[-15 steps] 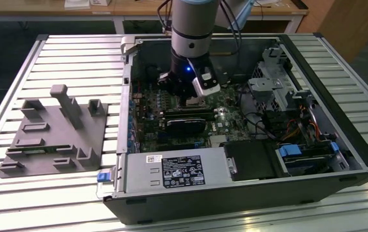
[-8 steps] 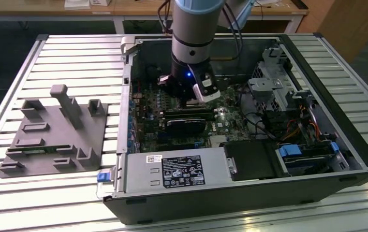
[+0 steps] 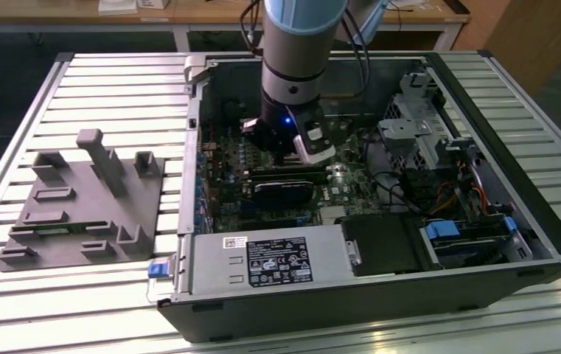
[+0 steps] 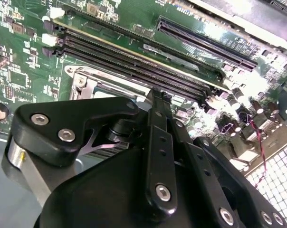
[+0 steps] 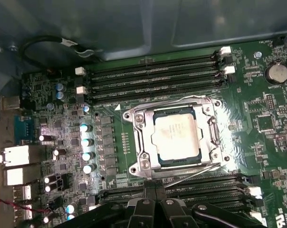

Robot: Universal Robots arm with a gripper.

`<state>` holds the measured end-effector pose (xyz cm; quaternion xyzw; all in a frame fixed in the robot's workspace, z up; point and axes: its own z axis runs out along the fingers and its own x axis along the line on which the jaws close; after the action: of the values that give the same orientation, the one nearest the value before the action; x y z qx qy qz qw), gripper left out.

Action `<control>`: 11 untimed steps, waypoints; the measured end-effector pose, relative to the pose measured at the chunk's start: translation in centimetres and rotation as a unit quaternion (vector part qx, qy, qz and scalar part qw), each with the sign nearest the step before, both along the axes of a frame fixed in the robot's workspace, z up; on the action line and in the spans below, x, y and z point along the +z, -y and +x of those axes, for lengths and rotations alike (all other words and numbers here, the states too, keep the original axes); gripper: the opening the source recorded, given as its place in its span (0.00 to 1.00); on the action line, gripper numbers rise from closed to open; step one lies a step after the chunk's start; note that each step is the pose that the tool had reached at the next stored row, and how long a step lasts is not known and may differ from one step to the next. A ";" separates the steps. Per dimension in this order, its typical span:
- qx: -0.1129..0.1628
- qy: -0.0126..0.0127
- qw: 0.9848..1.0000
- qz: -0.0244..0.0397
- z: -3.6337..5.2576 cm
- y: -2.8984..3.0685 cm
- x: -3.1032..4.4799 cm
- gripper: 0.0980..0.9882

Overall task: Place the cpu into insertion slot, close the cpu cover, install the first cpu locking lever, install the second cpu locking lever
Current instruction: 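Install the second cpu locking lever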

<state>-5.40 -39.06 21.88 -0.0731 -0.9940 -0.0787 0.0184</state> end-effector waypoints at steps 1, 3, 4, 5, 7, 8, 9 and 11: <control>0.000 0.000 1.000 0.004 -0.02 0.08 -0.05 0.01; 0.000 0.000 1.000 0.007 -0.10 0.20 -0.21 0.01; 0.000 0.000 1.000 0.008 -0.14 0.25 -0.31 0.01; 0.000 0.000 1.000 0.008 -0.18 0.30 -0.42 0.01; 0.000 0.000 1.000 0.009 -0.27 0.42 -0.64 0.01; 0.000 0.000 1.000 0.010 -0.32 0.47 -0.74 0.01; 0.000 0.000 1.000 0.011 -0.37 0.52 -0.85 0.01; 0.000 0.000 1.000 0.013 -0.45 0.59 -1.02 0.01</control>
<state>-5.85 -39.65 20.86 -0.0729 -0.9930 -0.0912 0.0193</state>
